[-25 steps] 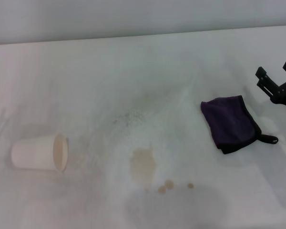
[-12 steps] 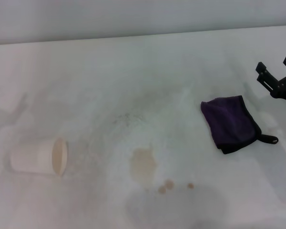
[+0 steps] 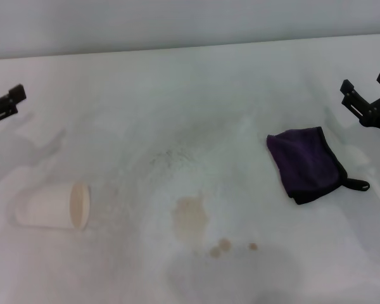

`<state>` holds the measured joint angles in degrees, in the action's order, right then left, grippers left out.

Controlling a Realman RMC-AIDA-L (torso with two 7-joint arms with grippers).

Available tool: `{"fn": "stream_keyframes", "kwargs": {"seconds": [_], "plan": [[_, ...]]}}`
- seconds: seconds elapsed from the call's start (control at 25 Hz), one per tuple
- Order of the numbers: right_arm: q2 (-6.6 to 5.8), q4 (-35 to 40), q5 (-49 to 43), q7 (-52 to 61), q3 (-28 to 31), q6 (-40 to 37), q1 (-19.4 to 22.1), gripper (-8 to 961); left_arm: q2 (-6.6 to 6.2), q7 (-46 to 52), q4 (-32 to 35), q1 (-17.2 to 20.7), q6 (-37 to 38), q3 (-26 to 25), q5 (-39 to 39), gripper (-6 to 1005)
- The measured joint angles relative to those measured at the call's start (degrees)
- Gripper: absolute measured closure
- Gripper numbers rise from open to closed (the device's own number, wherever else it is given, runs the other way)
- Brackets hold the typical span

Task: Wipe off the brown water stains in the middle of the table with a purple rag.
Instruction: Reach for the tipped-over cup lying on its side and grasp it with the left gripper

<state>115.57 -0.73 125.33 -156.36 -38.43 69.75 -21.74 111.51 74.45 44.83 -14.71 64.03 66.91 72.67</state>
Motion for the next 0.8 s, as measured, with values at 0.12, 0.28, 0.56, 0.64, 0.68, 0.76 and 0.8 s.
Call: {"fn": "stream_keyframes", "kwargs": {"seconds": [0.12,0.28,0.56,0.64,0.68,0.76,0.8], "plan": [[0.01,0.0,0.0,0.0,0.0,0.0,-0.2,110,-0.21,8.5,7.4,0.3,1.6,-1.8,10.5,107],[0.06,0.0,0.0,0.0,0.2,-0.1,-0.3,110,-0.31,17.9,16.7,0.3,6.5,-4.2,24.9,108],[0.24,0.0,0.2,0.0,0.5,0.1,-0.5,110,0.06,23.1,29.6,-0.5,19.1,-11.6,40.8,109],[0.28,0.0,0.3,0.0,0.5,0.3,-0.6,110,-0.06,23.2,31.9,-1.1,22.1,-12.8,43.4,109],[0.3,0.0,0.3,0.0,0.5,0.5,-0.6,110,-0.22,23.2,32.5,-1.7,23.7,-13.1,44.6,109],[0.3,0.0,0.3,-0.1,0.5,0.5,-0.6,110,-0.49,22.9,33.3,-3.1,26.5,-13.0,47.5,109],[0.32,0.0,0.2,-0.2,0.4,0.6,-0.7,110,-0.48,22.7,33.4,-3.9,27.4,-12.8,49.6,108]]}}
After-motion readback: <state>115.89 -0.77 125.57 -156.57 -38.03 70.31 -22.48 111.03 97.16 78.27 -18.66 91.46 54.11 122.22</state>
